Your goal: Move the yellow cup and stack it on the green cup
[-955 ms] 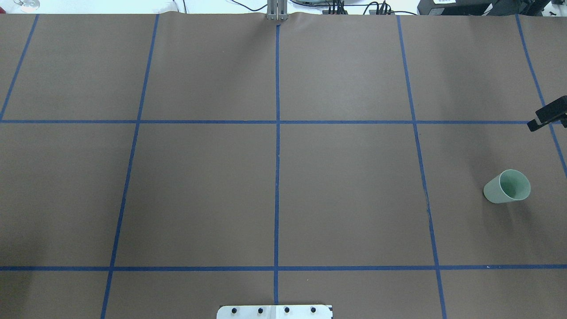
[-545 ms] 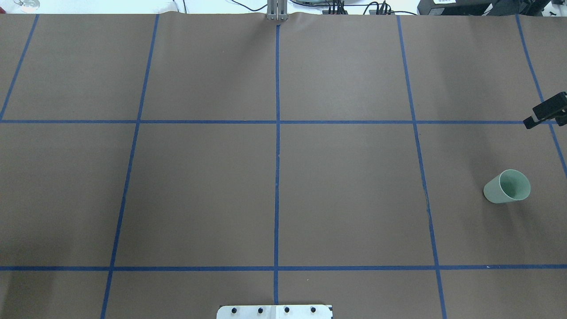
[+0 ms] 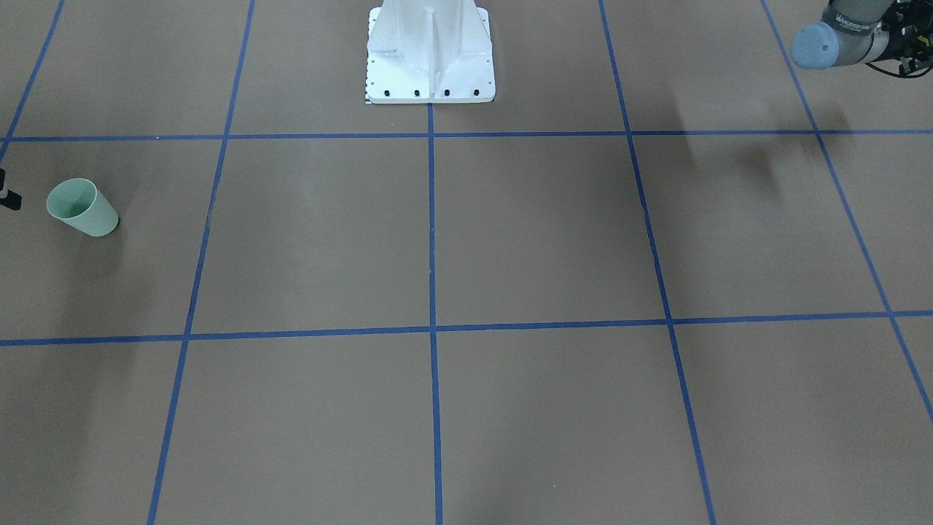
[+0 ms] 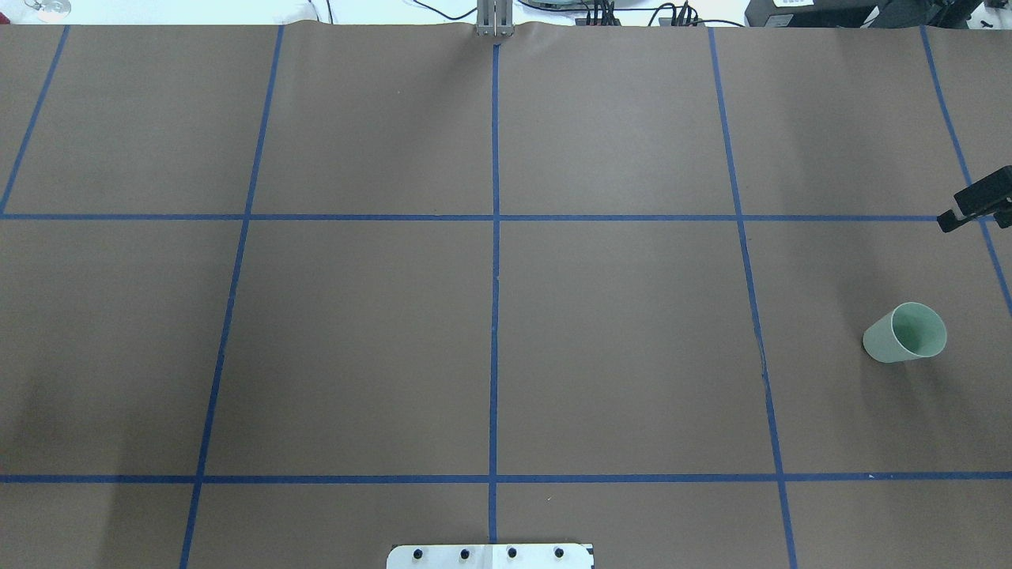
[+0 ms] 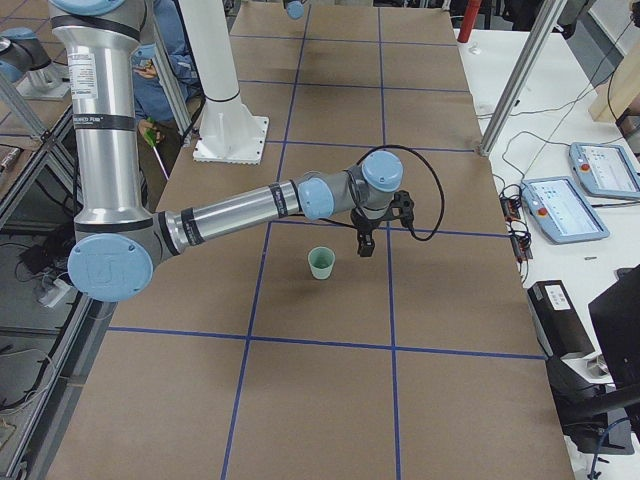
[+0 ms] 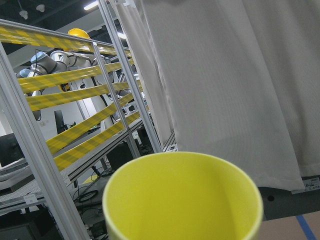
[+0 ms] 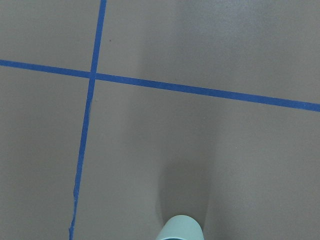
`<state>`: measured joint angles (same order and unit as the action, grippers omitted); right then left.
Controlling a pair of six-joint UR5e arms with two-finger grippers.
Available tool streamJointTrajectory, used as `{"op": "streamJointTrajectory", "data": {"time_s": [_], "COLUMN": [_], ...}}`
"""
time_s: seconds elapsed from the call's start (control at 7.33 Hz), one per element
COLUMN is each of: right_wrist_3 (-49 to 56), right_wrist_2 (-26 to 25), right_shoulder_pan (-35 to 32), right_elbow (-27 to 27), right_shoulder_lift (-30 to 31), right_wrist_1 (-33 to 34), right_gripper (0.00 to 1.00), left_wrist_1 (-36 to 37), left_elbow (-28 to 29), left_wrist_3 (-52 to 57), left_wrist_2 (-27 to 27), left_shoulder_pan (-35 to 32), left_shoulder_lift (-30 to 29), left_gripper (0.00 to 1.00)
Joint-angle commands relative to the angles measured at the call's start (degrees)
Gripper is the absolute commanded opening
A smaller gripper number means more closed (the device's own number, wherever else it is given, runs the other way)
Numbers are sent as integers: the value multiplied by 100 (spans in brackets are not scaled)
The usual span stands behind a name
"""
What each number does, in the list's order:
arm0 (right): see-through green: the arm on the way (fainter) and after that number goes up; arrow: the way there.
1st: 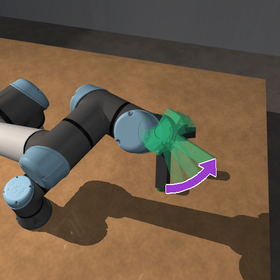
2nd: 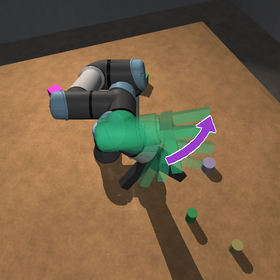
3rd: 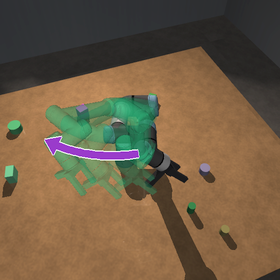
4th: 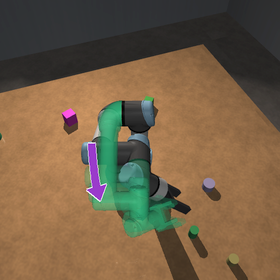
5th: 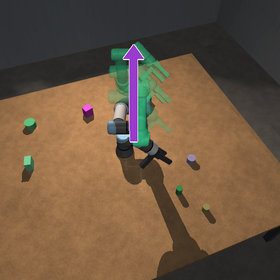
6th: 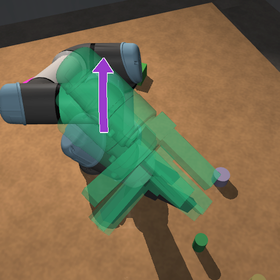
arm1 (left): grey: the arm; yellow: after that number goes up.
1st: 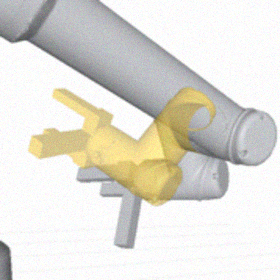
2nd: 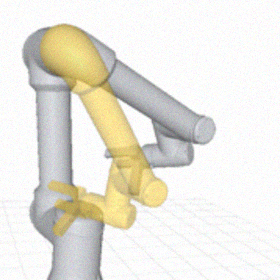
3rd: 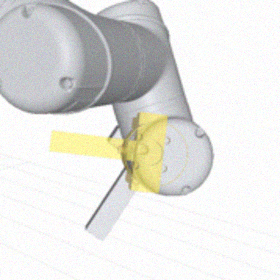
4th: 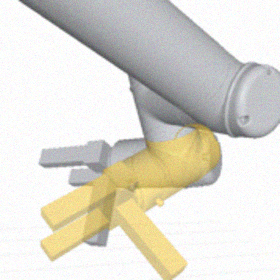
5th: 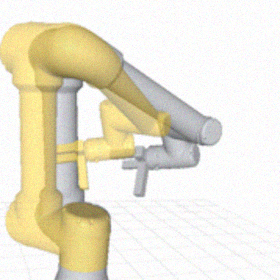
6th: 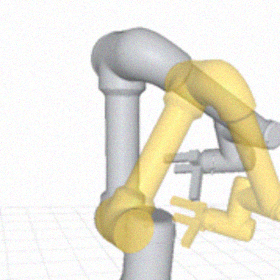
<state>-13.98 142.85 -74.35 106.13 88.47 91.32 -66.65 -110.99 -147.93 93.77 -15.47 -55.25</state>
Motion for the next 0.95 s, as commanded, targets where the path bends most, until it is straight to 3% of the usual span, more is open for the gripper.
{"op": "streamJointTrajectory", "data": {"time_s": [0.0,0.27,0.55,0.82], "right_wrist_3": [0,0,-9,-9], "right_wrist_2": [-3,-12,-12,-21], "right_shoulder_pan": [-1,-1,-1,8], "right_elbow": [-22,-75,-75,-66], "right_shoulder_lift": [-5,-14,-57,-66], "right_wrist_1": [0,9,-9,-61], "right_gripper": [100,100,100,100], "left_wrist_1": [3,3,-32,-1106], "left_elbow": [-403,-379,-440,-423], "left_wrist_3": [821,2209,3360,4966], "left_wrist_2": [-987,-2182,-2861,-3660], "left_shoulder_pan": [-697,-1928,-2214,-2233], "left_shoulder_lift": [-336,-1317,-1908,-2602], "left_gripper": [0,0,0,0]}}
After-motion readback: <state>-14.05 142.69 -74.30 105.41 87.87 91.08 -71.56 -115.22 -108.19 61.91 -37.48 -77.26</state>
